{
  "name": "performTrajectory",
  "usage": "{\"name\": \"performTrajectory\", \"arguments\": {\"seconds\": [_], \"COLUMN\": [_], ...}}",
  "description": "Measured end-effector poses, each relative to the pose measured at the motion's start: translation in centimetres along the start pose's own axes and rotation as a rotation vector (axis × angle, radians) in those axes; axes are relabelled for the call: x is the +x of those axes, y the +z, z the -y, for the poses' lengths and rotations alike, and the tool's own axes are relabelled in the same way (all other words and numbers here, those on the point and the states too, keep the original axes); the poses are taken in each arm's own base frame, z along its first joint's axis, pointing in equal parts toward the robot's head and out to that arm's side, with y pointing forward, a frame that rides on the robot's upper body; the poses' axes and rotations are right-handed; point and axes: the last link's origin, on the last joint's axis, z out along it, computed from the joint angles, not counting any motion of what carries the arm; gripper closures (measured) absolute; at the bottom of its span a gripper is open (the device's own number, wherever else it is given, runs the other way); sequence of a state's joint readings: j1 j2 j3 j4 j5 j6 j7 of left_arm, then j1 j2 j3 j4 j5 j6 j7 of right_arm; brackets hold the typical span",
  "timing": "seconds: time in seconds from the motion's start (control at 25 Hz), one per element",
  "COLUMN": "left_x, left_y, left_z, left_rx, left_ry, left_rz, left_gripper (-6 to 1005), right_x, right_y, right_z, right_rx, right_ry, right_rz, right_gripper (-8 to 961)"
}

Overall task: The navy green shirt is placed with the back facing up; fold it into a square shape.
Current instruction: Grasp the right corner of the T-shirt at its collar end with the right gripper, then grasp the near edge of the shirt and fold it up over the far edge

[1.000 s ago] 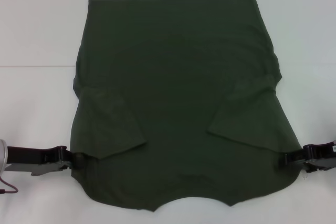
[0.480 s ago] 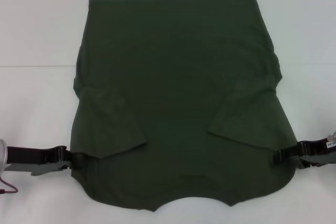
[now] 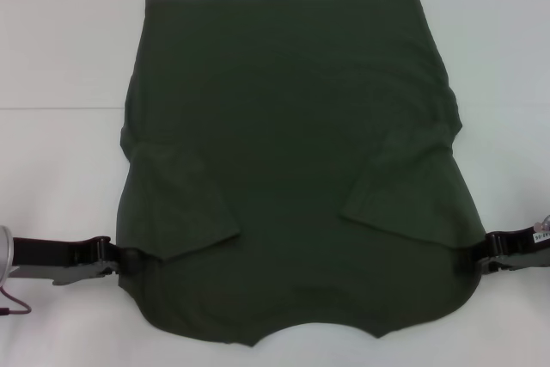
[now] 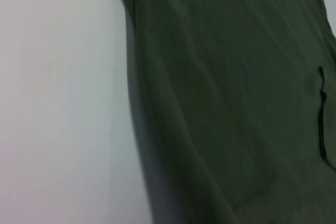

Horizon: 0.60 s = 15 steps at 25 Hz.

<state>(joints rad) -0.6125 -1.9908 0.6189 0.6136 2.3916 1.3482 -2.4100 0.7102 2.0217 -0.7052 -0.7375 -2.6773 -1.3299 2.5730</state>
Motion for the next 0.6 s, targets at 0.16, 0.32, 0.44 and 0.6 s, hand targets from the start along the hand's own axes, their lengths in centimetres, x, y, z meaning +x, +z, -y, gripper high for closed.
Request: {"name": "performTrajectory", "arguments": {"seconds": [0.16,0.32,0.44,0.6], "left_x": [-0.02,-0.07,-0.06,-0.03], "left_y": [-0.02,-0.04,-0.09,-0.15], "left_z": [0.01,0.05,0.08,0.1], "left_rx": [-0.003,-0.003,-0.003,-0.002], "left_ry": [-0.001,-0.003,-0.003,-0.002], "left_rz": [-0.003,-0.003,-0.003,-0.003], "left_gripper": [957,956,956,956], "right_x": [-0.13,-0.16,-0.26,-0.25], "right_y": [0.02,0.02,-0.08,-0.18], "right_z": [-0.13,-0.15,-0.13,-0.16], "right_rx": [0.001,0.002,0.004,0.001], "right_ry": [-0.005,-0.008,-0.02,-0.036], "right_rz": [0.001,0.001,0.006,0.005], "right_gripper": [545,728,844,888]}}
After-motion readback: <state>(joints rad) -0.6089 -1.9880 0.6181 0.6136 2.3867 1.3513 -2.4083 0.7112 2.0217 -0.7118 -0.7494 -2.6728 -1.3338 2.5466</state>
